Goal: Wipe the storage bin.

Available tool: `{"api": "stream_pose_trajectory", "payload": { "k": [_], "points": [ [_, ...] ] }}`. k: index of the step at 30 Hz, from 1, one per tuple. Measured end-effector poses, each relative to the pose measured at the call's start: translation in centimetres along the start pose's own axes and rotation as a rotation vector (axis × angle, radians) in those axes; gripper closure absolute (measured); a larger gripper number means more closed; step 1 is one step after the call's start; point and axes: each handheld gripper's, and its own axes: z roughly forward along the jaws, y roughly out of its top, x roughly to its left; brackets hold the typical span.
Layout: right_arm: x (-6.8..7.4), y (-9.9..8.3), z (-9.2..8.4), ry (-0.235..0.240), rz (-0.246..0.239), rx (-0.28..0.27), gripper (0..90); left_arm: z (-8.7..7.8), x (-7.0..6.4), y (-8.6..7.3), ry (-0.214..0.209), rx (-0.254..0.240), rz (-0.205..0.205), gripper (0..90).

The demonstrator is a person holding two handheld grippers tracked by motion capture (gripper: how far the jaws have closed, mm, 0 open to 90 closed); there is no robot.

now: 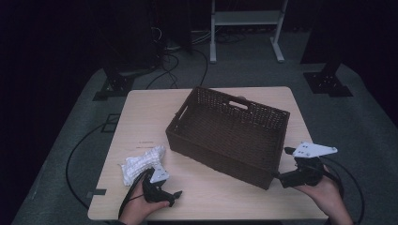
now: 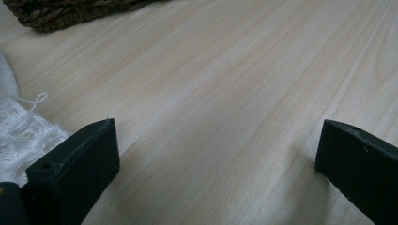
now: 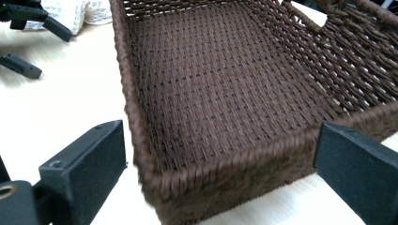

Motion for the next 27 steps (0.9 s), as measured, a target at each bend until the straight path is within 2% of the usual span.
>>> {"api": "stream_pose_trajectory", "payload": {
  "k": [5, 9, 13, 19, 27],
  "points": [
    [0.1, -1.1, -0.5, 0.004, 0.012, -0.003, 2.5, 0.0, 0.0, 0.0, 0.000, 0.000, 0.000, 0.0],
    [0.2, -1.9, -0.5, 0.013, 0.008, -0.003, 2.5, 0.0, 0.0, 0.0, 0.000, 0.000, 0.000, 0.0],
    [0.5, -3.3, -0.2, 0.007, 0.024, 0.001, 2.5, 0.0, 0.0, 0.0, 0.000, 0.000, 0.000, 0.0],
    [0.6, -5.5, 0.9, -0.001, 0.046, 0.025, 2.5, 0.0, 0.0, 0.0, 0.000, -0.004, -0.001, 0.0],
    [0.9, -7.3, 2.9, 0.018, 0.069, 0.060, 2.5, 0.0, 0.0, 0.0, 0.001, -0.004, -0.001, 0.0]
  ]
}}
